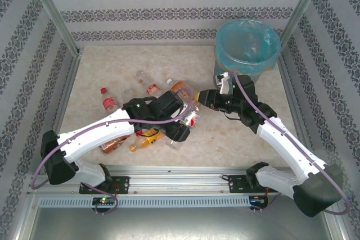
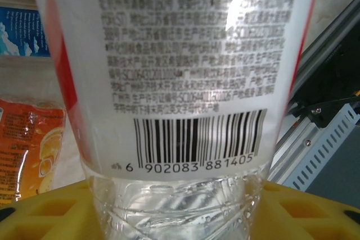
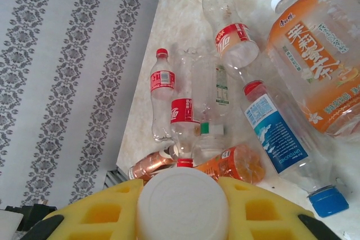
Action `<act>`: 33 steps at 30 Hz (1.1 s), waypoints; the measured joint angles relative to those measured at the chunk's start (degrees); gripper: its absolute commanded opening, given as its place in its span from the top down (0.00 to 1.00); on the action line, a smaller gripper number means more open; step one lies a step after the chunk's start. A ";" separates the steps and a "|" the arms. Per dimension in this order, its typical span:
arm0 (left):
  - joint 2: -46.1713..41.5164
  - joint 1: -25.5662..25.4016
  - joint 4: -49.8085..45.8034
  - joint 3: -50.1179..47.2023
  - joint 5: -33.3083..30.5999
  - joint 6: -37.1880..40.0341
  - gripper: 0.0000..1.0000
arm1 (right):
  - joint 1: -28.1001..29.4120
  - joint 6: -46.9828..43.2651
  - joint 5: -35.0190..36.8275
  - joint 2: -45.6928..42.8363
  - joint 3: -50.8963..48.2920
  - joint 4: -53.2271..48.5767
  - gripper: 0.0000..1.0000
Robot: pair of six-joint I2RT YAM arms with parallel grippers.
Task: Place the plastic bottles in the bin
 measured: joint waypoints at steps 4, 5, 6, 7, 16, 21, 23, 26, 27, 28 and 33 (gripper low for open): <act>0.02 0.00 1.11 0.00 -0.42 0.15 0.21 | -0.76 -0.02 0.00 0.00 0.17 -0.13 1.00; 0.02 0.00 1.62 0.00 -0.57 0.26 0.19 | -1.05 -0.04 0.04 0.02 0.42 -0.28 1.00; 0.02 0.00 2.08 0.00 -0.68 0.39 0.17 | -1.38 -0.04 0.17 0.00 0.66 -0.28 1.00; 0.02 0.00 2.58 0.00 -0.85 0.50 0.13 | -1.79 -0.04 0.26 0.00 0.98 -0.31 1.00; -0.15 0.37 3.52 0.61 -3.50 1.33 0.00 | -4.85 -3.67 4.68 0.46 9.70 -4.28 1.00; -3.04 1.40 3.69 0.76 -6.51 1.36 0.00 | -6.67 -9.81 8.61 4.94 20.57 -7.30 1.00; -5.05 1.64 3.69 0.83 -7.69 1.36 0.00 | -8.13 -12.46 10.86 6.86 24.57 -7.93 1.00; -7.85 2.21 3.69 0.85 -9.20 1.44 0.00 | -10.38 -16.06 14.27 9.90 30.60 -9.05 1.00; -8.52 2.36 3.67 0.85 -9.62 1.51 0.00 | -10.95 -17.03 15.30 10.88 32.50 -9.20 1.00; -9.25 2.71 3.67 0.85 -10.12 1.53 0.00 | -11.47 -18.32 16.70 12.09 34.84 -9.38 1.00; -11.23 3.96 3.69 0.79 -12.02 1.60 0.00 | -13.40 -22.69 22.84 15.80 43.52 -8.90 1.00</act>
